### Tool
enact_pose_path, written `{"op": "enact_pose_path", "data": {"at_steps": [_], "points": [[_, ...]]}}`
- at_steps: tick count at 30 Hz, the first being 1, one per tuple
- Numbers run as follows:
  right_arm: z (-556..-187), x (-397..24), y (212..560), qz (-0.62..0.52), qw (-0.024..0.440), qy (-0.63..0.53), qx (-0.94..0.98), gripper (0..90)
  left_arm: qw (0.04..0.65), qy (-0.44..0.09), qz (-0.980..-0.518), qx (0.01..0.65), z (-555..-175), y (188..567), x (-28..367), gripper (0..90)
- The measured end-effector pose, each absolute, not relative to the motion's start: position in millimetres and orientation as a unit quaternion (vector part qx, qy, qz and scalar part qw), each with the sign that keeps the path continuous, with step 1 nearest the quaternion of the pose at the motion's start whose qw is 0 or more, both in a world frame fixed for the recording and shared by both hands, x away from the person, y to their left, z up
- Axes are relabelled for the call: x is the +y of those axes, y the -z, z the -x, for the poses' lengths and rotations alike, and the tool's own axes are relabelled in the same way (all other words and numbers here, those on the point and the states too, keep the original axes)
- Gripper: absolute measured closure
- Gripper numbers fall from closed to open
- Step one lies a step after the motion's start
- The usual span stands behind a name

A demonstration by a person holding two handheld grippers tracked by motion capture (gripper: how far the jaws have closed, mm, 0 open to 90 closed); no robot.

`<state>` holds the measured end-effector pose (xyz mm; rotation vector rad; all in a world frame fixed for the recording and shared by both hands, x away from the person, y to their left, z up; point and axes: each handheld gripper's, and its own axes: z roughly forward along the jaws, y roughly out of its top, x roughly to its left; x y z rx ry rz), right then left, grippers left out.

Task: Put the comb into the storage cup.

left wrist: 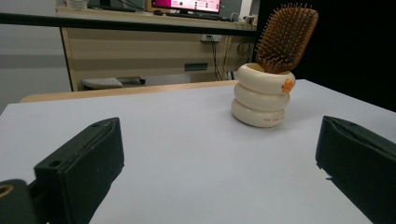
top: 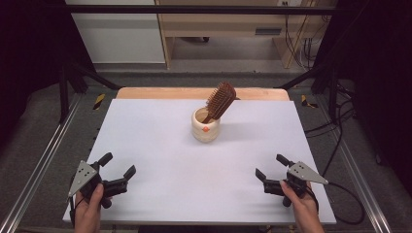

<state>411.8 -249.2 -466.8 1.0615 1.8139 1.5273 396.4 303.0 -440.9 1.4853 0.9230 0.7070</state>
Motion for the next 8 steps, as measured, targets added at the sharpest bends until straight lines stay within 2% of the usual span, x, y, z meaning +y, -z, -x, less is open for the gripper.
{"op": "enact_pose_path", "data": {"at_steps": [8], "points": [[-418.7, -242.1, 463.9, -0.390, 0.278, -0.568, 0.670, 2.9, 0.587, -0.302, -0.637, 0.398, -397.0, 441.2, 303.0, 1.1]]}}
